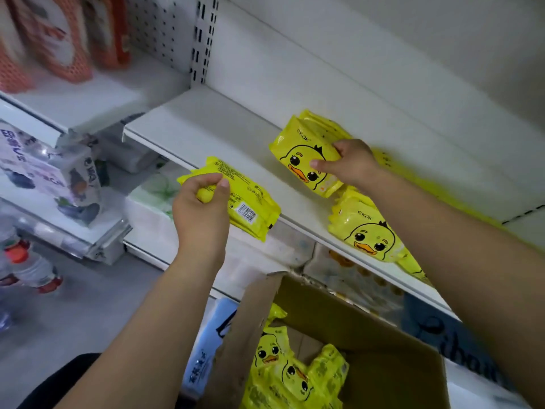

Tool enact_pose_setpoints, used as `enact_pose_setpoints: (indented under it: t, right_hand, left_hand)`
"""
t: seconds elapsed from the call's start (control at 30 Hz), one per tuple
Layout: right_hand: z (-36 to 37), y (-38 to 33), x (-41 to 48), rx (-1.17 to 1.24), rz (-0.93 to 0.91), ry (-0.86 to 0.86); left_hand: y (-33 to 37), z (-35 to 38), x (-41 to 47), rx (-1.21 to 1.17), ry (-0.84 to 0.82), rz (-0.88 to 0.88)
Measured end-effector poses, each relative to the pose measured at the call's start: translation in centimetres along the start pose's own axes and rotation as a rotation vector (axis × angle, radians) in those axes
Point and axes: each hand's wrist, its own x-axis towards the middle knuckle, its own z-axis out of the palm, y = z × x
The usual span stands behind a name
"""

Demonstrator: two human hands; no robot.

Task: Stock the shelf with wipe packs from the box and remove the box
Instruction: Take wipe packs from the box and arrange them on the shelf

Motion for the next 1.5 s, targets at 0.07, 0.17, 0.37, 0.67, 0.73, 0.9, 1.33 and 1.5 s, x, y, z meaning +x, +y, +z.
enact_pose_setpoints:
  t: [0.07,0.17,0.37,0.67,0.73,0.9,1.33,1.5]
  right_hand:
    - [0.6,0.5,1.9,-0.149,0.022,0.029]
    - [0.9,1.2,3.6,-0.271,0.015,0.026]
    - [1.6,2.4,4.7,-0.261,-0.019,0.045]
    - [1.2,0.5,1.9,-0.325,-0.038,0.251]
    - [1.1,-0.3,-1.2,-0.101,-0.137,0.347]
    - [2.3,-1.8,-11.9,0.343,-0.004,0.188]
    - [4.5,3.2,-21.4,0.767,0.287,0.317]
    - [4.6,3.1,-22.6,0.722,0.27,0.264]
  left_hand:
    - [-0.1,0.2,0.5,-0.011,-0.001,-0.011]
    - [-0.4,0.8,0.8,-0.041,-0.018,-0.043]
    - [-0.8,2.0,0.8,-0.057,-0.081,-0.096]
    - [-0.6,2.6,-0.3,-0.122,-0.157,-0.143]
    - [-0.5,2.6,-0.5,-0.178,-0.171,-0.18]
    - [-0.4,2.8,-1.3,-0.288,-0.229,-0.307]
    - [-0.7,1.6,-6.7,0.147,-0.593,-0.37]
    - [-0.3,1.7,-9.8,0.268,-0.938,-0.309]
